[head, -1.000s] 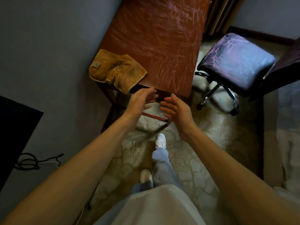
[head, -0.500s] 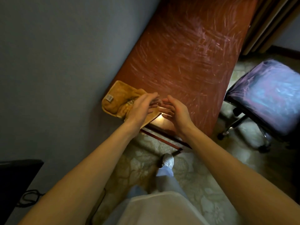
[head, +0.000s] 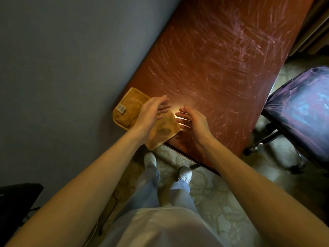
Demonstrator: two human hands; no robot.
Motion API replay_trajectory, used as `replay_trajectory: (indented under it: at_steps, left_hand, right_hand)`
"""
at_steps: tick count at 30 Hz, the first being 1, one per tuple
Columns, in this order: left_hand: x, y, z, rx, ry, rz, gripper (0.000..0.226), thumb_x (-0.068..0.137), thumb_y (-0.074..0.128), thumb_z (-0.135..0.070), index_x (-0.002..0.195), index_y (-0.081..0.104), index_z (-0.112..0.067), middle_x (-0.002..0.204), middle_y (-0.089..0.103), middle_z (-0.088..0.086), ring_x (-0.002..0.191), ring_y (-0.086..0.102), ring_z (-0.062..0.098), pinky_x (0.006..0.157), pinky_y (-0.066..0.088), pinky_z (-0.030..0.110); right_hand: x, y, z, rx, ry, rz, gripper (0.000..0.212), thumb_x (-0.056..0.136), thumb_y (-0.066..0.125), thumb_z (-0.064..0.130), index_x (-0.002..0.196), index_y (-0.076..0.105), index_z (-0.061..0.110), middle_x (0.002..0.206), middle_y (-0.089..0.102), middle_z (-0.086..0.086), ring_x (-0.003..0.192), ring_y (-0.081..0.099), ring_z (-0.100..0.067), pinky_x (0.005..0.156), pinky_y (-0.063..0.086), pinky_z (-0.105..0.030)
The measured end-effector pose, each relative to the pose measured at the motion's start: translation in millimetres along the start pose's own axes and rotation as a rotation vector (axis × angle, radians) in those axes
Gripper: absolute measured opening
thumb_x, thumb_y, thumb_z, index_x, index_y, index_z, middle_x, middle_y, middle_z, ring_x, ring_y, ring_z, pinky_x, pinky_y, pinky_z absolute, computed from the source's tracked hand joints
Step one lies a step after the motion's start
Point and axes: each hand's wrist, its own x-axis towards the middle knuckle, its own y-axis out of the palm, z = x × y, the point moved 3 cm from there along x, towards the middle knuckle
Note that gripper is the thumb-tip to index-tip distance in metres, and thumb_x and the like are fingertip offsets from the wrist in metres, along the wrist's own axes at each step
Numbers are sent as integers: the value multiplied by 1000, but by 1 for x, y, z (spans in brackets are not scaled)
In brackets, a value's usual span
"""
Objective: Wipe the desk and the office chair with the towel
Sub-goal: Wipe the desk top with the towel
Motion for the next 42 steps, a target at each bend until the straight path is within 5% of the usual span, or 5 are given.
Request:
replay_trajectory:
  at_steps: [5,12,26,35,42]
  left_hand:
    - [27,-24,-2,-15,-22,14,38,88,59,-55,107,72,-24,102,79,-6,100,73,10,87,55,33]
    - [74,-73,0,-75,-77,-19,22,104,56,-38,102,70,-22,105,76,2,101,72,16,77,58,28]
    - [120,-154,17,829,61,-41,62,92,70,-35,145,48,-10,149,46,16,138,44,35,115,37,44]
    - [135,-146,47,1161,-45,-44,82,89,71,-52,147,39,-4,145,47,23,134,45,41,106,40,50]
    - [146,-151,53,1323,44,13,48,91,68,-47,122,61,-11,127,59,21,120,53,43,98,43,49]
  right_hand:
    - [8,16,-4,-306,-144,-53,24,100,66,34,112,69,12,108,74,-6,104,70,-25,97,57,-52]
    - [26,48,-6,-879,-267,-46,43,98,66,42,130,62,13,123,66,2,107,60,-10,72,43,-14]
    - [86,114,-21,-1210,-182,-51,52,95,69,28,138,48,10,134,53,-12,122,50,-28,101,49,-43]
    - [99,92,-43,-1321,-107,-118,56,93,69,29,139,44,10,134,51,-15,120,51,-35,98,48,-48]
    - [98,93,-53,-1372,-63,-92,38,91,66,39,120,61,15,124,58,-11,120,51,-34,101,41,-50]
